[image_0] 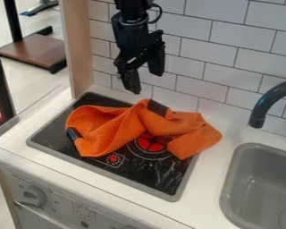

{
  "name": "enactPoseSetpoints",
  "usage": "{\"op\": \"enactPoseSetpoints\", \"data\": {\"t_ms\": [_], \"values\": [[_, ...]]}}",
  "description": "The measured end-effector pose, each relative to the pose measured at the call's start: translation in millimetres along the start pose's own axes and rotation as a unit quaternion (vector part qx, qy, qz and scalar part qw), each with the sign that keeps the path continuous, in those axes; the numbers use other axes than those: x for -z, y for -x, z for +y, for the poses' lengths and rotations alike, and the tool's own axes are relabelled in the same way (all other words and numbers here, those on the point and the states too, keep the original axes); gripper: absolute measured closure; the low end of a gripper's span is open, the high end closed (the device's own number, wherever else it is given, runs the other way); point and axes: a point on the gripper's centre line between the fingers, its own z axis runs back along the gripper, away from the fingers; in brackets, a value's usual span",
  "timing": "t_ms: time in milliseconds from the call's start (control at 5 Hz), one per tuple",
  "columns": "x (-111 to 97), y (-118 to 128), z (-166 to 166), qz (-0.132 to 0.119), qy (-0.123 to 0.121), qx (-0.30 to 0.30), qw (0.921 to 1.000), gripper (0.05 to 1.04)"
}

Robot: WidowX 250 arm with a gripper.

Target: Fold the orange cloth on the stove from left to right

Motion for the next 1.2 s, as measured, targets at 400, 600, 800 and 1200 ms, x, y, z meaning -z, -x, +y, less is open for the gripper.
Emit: {"op": "enactPoseSetpoints", "data": {"t_ms": [400,600,800,1200], "values": [[10,1,7,0.018,-0.014,0.028,0.9993,0.085],[8,-23,17,0.004,-0.015,0.031,0.9994,0.085],[12,-32,30,0.003,-0.024,0.084,0.9962,0.085],[11,-77,76,-0.015,-0.047,0.18,0.9825,0.085]]}}
